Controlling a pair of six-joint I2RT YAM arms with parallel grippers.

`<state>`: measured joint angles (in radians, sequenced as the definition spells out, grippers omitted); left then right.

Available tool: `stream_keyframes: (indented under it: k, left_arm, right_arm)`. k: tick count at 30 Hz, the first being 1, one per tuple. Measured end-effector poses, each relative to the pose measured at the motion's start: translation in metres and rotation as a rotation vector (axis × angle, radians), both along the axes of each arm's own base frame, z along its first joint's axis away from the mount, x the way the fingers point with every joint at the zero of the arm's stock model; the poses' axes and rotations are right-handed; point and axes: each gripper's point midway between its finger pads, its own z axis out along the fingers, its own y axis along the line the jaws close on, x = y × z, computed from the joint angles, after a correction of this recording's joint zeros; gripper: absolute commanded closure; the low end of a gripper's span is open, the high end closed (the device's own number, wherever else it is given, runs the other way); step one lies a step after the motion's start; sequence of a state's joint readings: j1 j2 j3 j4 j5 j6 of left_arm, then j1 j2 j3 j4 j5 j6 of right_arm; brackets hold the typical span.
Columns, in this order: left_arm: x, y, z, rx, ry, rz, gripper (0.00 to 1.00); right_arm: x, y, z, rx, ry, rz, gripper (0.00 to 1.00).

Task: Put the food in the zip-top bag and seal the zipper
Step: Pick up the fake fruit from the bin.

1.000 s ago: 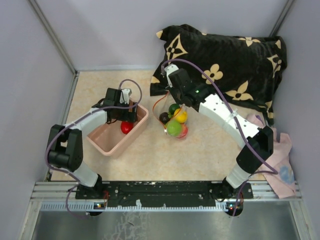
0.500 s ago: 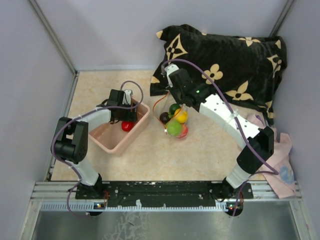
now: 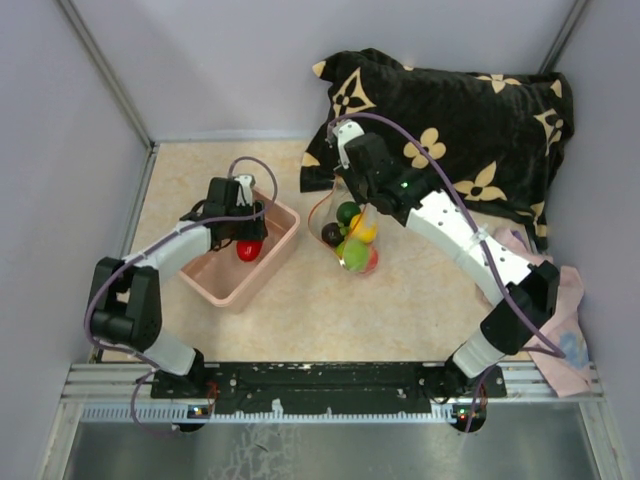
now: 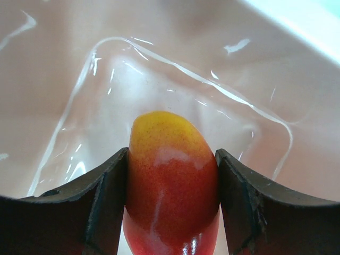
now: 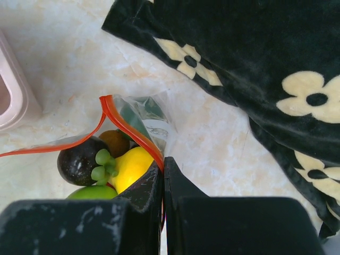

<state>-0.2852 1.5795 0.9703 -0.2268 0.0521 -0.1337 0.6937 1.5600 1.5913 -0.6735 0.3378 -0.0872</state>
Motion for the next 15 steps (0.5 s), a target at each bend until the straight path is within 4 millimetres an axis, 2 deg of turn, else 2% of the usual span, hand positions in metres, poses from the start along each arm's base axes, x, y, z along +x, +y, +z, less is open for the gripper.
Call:
stream_keyframes:
  k: [9,15]
  left_arm:
    - [-0.01,0.01,0.05,-0.032,-0.106,0.073,0.6]
    - [-0.022,0.006,0.094,-0.117,-0.19,0.078,0.6]
  right_arm:
    - [-0.001,0.005,0.004,0.03,-0.008,0.02,1.0]
    - [-0.002,0.012,0.005,0.065,-0.006,0.043,1.0]
